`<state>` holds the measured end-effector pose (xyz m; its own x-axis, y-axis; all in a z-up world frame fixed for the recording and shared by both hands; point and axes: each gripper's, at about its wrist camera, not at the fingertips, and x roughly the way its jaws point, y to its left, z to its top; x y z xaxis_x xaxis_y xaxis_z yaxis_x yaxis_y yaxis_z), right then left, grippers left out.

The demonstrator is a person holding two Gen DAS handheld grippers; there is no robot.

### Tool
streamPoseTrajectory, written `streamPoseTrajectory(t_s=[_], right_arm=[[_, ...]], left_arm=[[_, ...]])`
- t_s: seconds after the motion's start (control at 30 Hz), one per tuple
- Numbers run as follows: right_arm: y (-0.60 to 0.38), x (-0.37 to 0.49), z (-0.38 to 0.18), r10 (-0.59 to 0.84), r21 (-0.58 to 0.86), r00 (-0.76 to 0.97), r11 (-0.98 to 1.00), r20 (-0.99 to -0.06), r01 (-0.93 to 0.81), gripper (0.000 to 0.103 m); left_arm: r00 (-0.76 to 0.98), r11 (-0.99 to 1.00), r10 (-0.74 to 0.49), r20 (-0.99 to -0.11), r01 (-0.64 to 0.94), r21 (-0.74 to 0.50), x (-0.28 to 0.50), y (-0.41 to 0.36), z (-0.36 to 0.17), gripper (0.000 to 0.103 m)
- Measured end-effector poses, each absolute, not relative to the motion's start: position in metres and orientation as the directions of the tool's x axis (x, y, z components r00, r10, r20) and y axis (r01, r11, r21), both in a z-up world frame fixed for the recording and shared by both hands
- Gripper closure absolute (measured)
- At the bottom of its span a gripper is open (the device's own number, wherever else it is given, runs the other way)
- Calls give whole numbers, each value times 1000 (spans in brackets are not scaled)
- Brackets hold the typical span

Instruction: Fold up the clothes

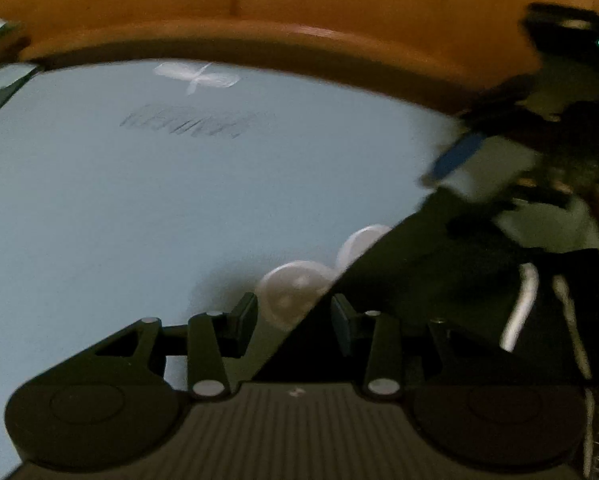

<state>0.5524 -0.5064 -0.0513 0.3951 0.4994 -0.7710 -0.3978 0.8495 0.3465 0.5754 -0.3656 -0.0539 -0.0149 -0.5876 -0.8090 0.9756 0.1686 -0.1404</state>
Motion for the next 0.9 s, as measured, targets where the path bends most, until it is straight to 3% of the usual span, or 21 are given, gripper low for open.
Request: streamPoseTrajectory(t_s=[0.07,0.17,0.37,0.43,0.5,0.67,0.9], right_arm=[[-515,558,-57,528,394,380,838,-759,-378,35],[-517,570,-71,552,428,342,823,-761,-374,35],[-495,593,-86,594,453,267,776,-759,-438,45],[-485,599,-86,591,445,243,769,-769,-459,55],[-475,602,-86,575,428,211,765,-791,-482,78],[-462,593,-73,544,365,228,764,-808,-532,82],[-445,555,-28,536,249,315,734,-783,-631,85]], left_arm=[[-69,119,-598,-799,978,-174,569,-367,-56,63],[-44,94,-553,-832,989,-115,562,-376,-72,61],[-11,131,-559,-829,986,-101,561,-380,-83,57],[-1,126,-559,-829,988,-86,558,-380,-82,56],[10,125,-557,-831,990,-72,557,-380,-80,55],[12,71,-550,-835,997,-33,552,-384,-71,55],[-55,-66,-528,-848,998,-24,544,-398,-65,43]])
